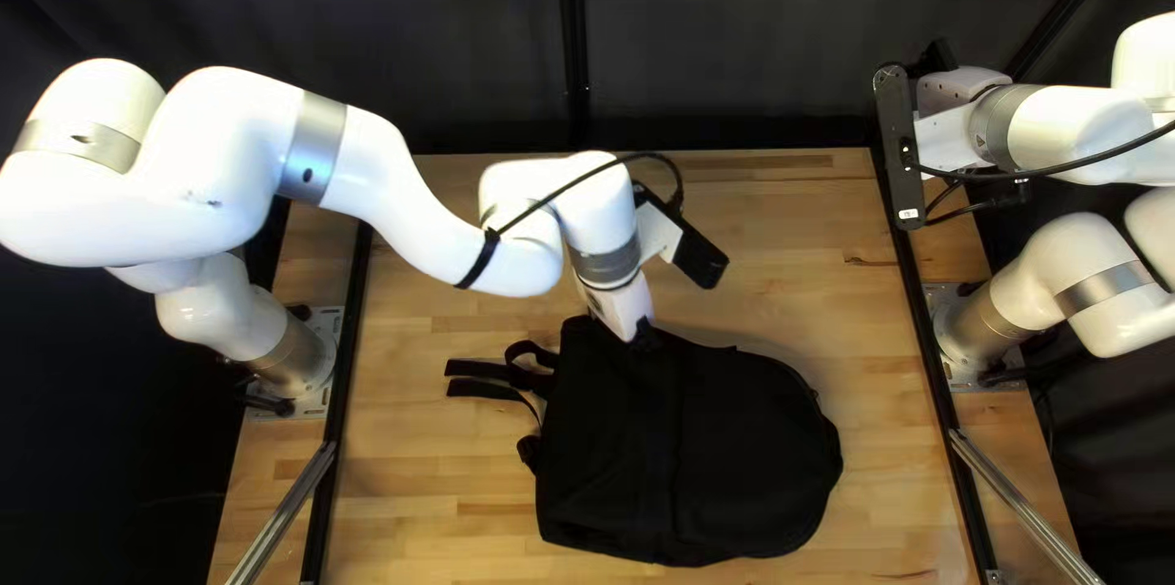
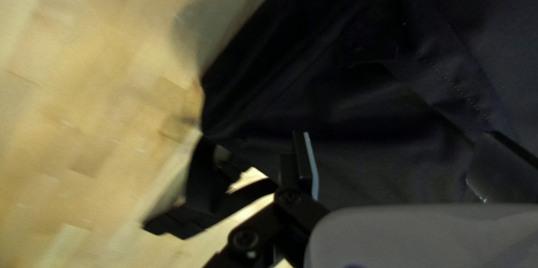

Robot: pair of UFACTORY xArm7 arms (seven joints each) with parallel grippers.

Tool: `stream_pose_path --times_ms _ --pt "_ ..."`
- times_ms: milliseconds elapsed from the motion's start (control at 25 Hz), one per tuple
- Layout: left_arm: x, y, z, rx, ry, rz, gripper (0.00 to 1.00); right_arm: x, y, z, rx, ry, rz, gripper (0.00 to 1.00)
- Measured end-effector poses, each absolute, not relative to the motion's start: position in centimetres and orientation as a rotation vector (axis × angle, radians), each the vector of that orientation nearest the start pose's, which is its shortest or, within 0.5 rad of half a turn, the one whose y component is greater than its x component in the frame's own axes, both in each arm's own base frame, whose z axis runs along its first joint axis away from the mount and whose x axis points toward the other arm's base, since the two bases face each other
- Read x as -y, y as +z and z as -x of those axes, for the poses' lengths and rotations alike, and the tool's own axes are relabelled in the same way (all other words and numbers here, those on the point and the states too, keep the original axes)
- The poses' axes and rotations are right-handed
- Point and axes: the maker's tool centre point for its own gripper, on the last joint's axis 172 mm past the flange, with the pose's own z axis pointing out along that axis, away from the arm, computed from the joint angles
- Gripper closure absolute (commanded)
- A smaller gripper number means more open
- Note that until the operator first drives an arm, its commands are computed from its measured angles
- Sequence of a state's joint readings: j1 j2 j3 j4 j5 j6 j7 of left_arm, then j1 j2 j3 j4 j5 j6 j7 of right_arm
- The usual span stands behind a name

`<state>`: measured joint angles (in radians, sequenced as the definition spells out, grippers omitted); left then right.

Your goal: Remove a lunch box from a kids backpack

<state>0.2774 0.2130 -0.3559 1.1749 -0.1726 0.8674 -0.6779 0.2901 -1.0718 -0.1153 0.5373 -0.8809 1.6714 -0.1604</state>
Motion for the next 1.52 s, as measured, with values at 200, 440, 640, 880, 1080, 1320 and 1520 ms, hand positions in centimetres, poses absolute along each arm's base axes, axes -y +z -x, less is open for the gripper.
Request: stream_pose_path --times_ms 200,440,640,880,1080,1320,1520 --pt "8.0 14.4 -56.5 1.204 0.04 3.165 0.0 17.8 34.8 -21.0 -0.395 -0.043 -2.328 0.0" --pt "8.1 12.6 -57.3 1.234 0.17 3.108 0.0 17.8 34.8 -21.0 -0.395 -0.043 -2.328 0.0" --pt "7.7 11.8 -57.1 1.275 0.274 3.012 1.0 17.8 34.8 -21.0 -0.395 -0.043 -2.328 0.0" --pt "7.2 10.8 -57.3 1.274 0.366 2.937 1.0 17.8 34.8 -21.0 -0.395 -0.043 -2.328 0.0" --pt "5.7 10.9 -56.8 1.32 0.368 2.888 1.0 17.8 34.8 -21.0 -0.395 -0.043 -2.328 0.0" --pt "3.3 12.3 -55.6 1.409 0.329 2.829 1.0 17.8 34.8 -21.0 -0.395 -0.043 -2.328 0.0" --pt "3.1 13.1 -55.5 1.423 0.301 2.821 1.0 17.8 34.8 -21.0 -0.395 -0.043 -2.328 0.0"
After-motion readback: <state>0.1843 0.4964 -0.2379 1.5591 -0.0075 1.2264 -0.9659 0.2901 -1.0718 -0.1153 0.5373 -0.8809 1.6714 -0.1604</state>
